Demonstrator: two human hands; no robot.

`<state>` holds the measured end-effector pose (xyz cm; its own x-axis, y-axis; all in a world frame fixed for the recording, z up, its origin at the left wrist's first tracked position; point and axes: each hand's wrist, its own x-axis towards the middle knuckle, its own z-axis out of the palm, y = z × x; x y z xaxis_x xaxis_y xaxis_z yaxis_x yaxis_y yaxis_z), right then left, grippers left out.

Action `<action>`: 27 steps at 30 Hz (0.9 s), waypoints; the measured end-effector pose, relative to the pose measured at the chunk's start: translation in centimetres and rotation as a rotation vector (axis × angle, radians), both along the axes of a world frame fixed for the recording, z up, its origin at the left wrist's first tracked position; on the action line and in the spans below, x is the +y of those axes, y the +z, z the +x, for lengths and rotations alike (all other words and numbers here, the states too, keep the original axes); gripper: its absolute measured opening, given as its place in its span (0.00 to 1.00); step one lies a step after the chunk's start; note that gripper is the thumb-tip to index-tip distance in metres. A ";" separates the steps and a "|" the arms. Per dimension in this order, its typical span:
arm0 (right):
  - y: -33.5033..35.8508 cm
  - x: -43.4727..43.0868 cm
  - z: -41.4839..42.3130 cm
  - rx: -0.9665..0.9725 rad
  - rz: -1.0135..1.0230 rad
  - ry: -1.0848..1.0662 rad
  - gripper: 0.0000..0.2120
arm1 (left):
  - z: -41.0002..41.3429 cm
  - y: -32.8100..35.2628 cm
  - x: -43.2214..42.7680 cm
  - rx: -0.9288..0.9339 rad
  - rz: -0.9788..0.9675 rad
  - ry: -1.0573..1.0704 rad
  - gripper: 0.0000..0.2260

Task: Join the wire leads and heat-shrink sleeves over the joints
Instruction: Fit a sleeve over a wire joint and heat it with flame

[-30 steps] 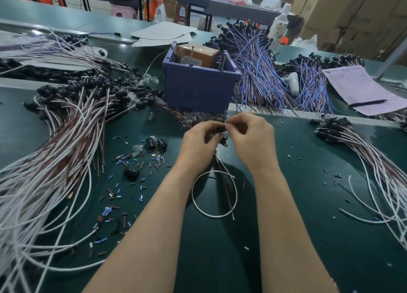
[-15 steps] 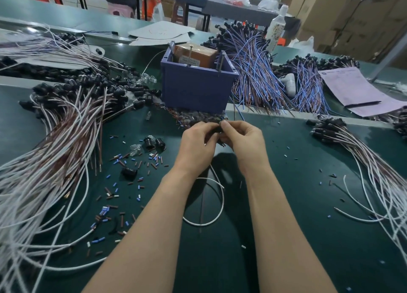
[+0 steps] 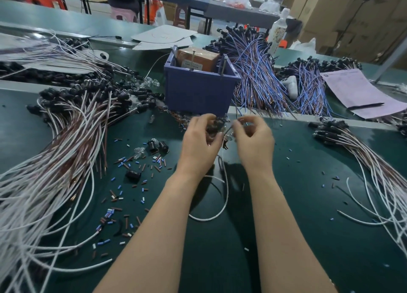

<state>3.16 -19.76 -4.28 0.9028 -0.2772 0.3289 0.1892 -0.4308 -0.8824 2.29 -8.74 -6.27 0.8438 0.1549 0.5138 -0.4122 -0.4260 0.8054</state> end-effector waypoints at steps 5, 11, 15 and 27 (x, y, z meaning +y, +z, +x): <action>1.7 -1.2 0.2 -0.117 0.861 -0.008 0.07 | 0.4 -0.4 0.9 0.086 0.111 0.178 0.09; 2.5 -1.6 -0.4 -0.114 1.228 0.254 0.03 | -0.2 0.6 0.6 -0.024 0.020 0.208 0.09; 2.7 -1.3 -0.6 0.005 1.114 0.409 0.07 | -0.3 1.9 -0.3 0.143 -0.397 -0.100 0.12; 1.8 -0.7 -1.7 0.493 0.050 0.713 0.06 | 0.1 2.6 0.8 0.159 -0.691 -0.241 0.06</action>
